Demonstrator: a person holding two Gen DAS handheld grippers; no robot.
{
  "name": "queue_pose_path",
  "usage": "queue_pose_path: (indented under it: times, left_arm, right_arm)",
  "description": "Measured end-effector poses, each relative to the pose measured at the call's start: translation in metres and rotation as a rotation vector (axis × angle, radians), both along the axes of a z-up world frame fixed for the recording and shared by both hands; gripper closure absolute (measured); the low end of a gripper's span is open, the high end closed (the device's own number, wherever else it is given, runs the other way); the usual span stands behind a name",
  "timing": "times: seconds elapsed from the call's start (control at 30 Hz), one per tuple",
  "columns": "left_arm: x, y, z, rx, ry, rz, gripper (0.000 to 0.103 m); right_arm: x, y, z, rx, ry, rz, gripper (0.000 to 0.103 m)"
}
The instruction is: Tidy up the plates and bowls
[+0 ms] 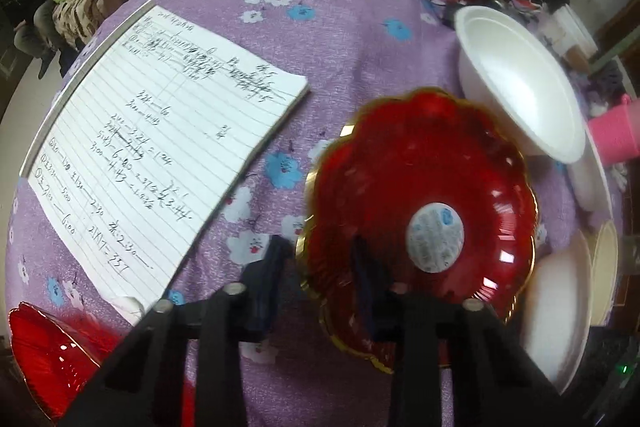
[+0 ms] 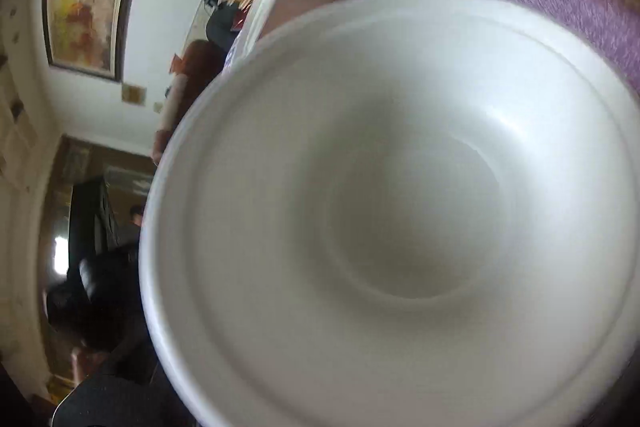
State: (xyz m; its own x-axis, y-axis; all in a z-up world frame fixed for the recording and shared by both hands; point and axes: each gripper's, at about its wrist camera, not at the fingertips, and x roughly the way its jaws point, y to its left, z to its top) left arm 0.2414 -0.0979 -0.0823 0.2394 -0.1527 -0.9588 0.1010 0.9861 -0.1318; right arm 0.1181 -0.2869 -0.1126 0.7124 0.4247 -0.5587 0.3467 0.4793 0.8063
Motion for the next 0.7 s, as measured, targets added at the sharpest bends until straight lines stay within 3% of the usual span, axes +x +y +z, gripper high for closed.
queue_pose_path:
  times: [0.4, 0.7]
  left_arm:
    - [-0.019, 0.023, 0.022, 0.004, -0.057, 0.01, 0.086]
    - [-0.061, 0.075, 0.063, -0.033, -0.138, 0.04, 0.086]
  right_arm:
    - [0.006, 0.019, 0.015, -0.037, -0.034, 0.055, 0.09]
    - [-0.007, 0.056, 0.053, -0.088, -0.156, 0.138, 0.09]
